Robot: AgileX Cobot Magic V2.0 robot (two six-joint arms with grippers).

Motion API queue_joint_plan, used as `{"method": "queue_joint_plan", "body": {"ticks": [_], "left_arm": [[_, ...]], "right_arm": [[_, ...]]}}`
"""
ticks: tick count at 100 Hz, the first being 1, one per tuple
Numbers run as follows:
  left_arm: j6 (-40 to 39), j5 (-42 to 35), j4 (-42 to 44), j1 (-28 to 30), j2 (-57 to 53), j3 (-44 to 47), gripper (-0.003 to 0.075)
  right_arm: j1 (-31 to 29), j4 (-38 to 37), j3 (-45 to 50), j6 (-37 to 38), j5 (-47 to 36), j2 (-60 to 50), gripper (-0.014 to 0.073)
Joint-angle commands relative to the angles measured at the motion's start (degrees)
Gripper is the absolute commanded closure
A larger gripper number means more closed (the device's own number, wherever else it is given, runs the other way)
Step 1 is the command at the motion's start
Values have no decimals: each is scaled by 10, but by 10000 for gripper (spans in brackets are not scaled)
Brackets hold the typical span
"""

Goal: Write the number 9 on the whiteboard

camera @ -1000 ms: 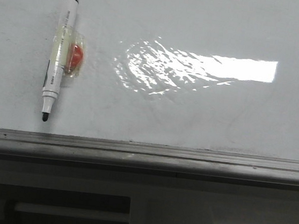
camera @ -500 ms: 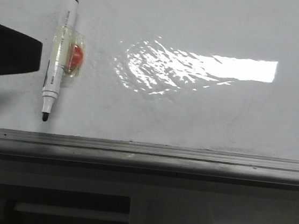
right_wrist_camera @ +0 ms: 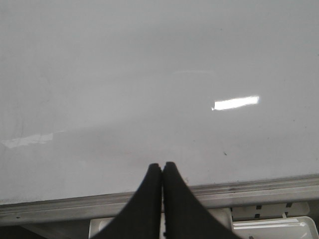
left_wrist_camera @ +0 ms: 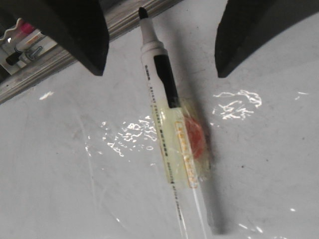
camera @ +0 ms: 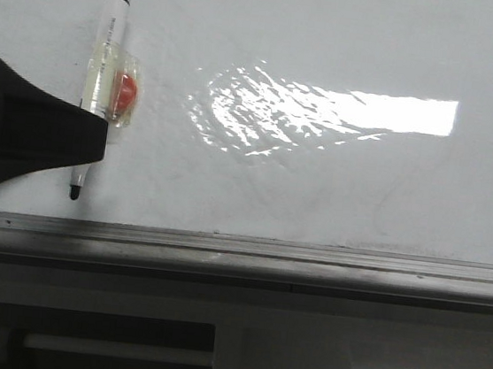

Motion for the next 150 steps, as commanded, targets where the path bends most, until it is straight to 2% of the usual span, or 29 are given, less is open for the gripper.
{"method": "queue_joint_plan", "body": {"ticks": [1, 37, 74, 84, 104, 120, 150], "left_arm": [[-10, -55, 1, -5, 7, -17, 302], [-10, -81, 25, -5, 32, -17, 302], [-10, -89, 14, -4, 42, -17, 310], [-10, -89, 7, -4, 42, -17, 379], [-10, -89, 8, -4, 42, -17, 610], [-10, -89, 9, -4, 42, -17, 731], [-10, -90, 13, -4, 40, -17, 740]], "right_arm": [[1, 2, -21, -3, -39, 10, 663], [4, 2, -21, -3, -39, 10, 663], [4, 2, -21, -3, -39, 10, 663], [4, 2, -21, -3, -39, 10, 663], [6, 1, -21, -3, -41, 10, 663], [6, 1, -21, -3, -39, 10, 663], [7, 1, -21, -3, -48, 10, 663]]}}
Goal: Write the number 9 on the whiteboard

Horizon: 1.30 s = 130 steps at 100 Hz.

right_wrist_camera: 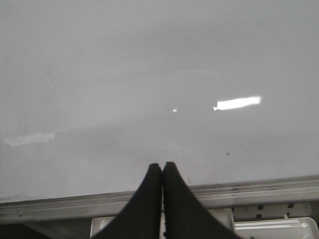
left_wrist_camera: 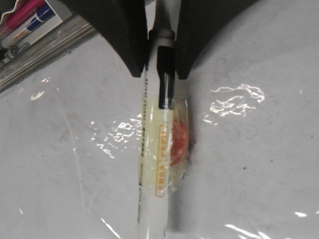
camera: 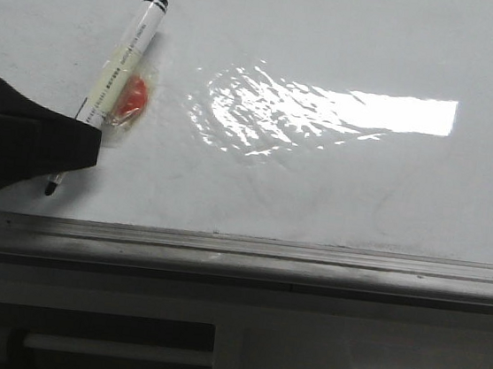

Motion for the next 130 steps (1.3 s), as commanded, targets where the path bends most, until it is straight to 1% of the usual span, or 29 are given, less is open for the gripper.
{"method": "queue_joint_plan", "body": {"ticks": [1, 9, 16, 23, 38, 47, 51, 59, 64, 74, 81, 90, 110, 117, 130], "left_arm": [[-5, -38, 5, -3, -7, -16, 740], [-5, -43, 27, -3, -7, -16, 740], [-9, -49, 59, -4, -9, -16, 740], [-15, -55, 91, -9, -17, -16, 740], [-15, -52, 163, -29, -46, -19, 740], [-15, -52, 179, -43, -63, -19, 740], [-13, -52, 189, -45, -69, -19, 740], [-2, -51, 243, -45, -75, -19, 740], [1, -51, 272, -45, -76, -19, 740], [5, -51, 321, -45, -76, -19, 740], [13, -51, 360, -45, -76, -19, 740], [23, -51, 398, -43, -76, -19, 740], [25, -51, 398, -43, -76, -19, 740], [27, -51, 398, -42, -76, -19, 740], [27, -51, 398, -42, -76, -19, 740]], "right_arm": [[3, 1, -21, -2, -47, 10, 663], [13, 1, -21, -7, -43, 10, 663], [35, 3, -21, -13, -31, 10, 663], [75, 5, -24, -19, -21, 10, 663], [169, 5, -41, -57, -15, 19, 662], [221, 24, -60, -90, -14, 38, 642], [240, 35, -70, -106, -13, 48, 615], [284, 54, -88, -128, -13, 79, 541], [308, 58, -100, -128, -13, 101, 475], [355, 77, -128, -141, -22, 145, 296], [389, 78, -153, -148, -23, 177, 228], [430, 78, -183, -148, -29, 223, 225], [505, 98, -260, -148, -20, 315, 225], [518, 98, -281, -148, -22, 342, 225], [523, 98, -314, -148, -17, 387, 225]]}}
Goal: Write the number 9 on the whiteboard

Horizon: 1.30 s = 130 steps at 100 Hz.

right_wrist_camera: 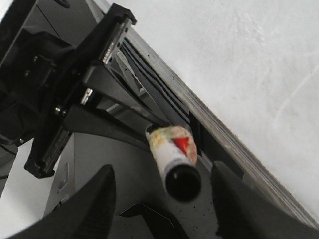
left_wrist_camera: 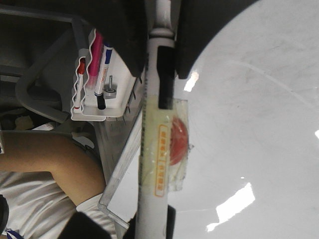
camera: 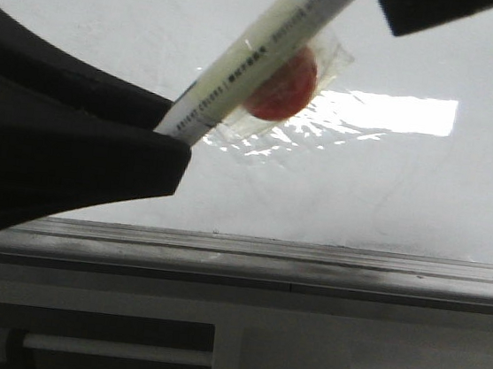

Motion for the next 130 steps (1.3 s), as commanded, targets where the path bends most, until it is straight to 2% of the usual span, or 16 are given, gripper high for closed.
{"method": "queue_joint_plan", "body": {"ticks": [1, 11, 28, 32, 40, 55, 62, 70, 79, 98, 120, 130], "left_arm": [[-1, -47, -7, -1, -9, -17, 740], [-1, -47, -7, -1, -9, -17, 740], [-1, -52, -10, -1, -9, -17, 739], [-1, -52, -10, -1, -9, -17, 737], [-2, -52, -11, -1, -9, -17, 692], [-3, -51, -11, -1, -17, -17, 478], [-3, -38, -31, -1, -34, -17, 426], [-3, -28, -95, -1, -78, -17, 426], [0, 4, -129, -1, -141, -19, 426], [14, 195, -147, -1, -273, -42, 426], [14, 181, -192, -1, -312, -43, 429], [14, 173, -209, 3, -311, -43, 463]], "right_arm": [[3, 7, -39, -8, -29, 24, 225], [3, 5, -49, -8, -30, 45, 279], [3, 5, -49, -8, -15, 49, 614], [3, 5, -49, -8, -15, 49, 670], [3, 6, -49, -7, -15, 48, 664], [3, 6, -49, -8, -15, 48, 664], [3, 5, -49, -8, -15, 48, 664], [3, 3, -49, -8, -22, 48, 664], [3, 3, -49, -8, -37, 48, 664], [3, 3, -49, -8, -70, 48, 664], [3, 2, -49, -7, -79, 48, 662], [3, 0, -49, -7, -86, 48, 662]]}}
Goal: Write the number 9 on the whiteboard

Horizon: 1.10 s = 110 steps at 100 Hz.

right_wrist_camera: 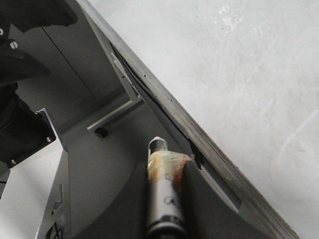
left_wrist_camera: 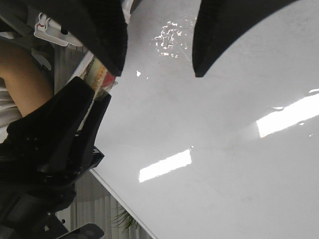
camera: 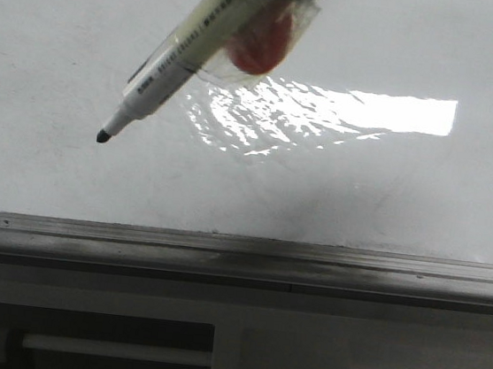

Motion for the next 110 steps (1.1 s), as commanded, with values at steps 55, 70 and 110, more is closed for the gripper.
{"method": "queue_joint_plan", "body": {"ticks": [55, 70, 110], "left_arm": [[-2, -53, -87, 166, 1, -22, 500], [-3, -53, -93, 170, 1, -22, 500], [-3, -49, -93, 170, 1, -22, 500]], "right_arm": [[-69, -20, -42, 32, -83, -8, 662], [-108, -20, -57, 32, -81, -7, 662], [-201, -20, -122, 39, -13, 51, 662]]}}
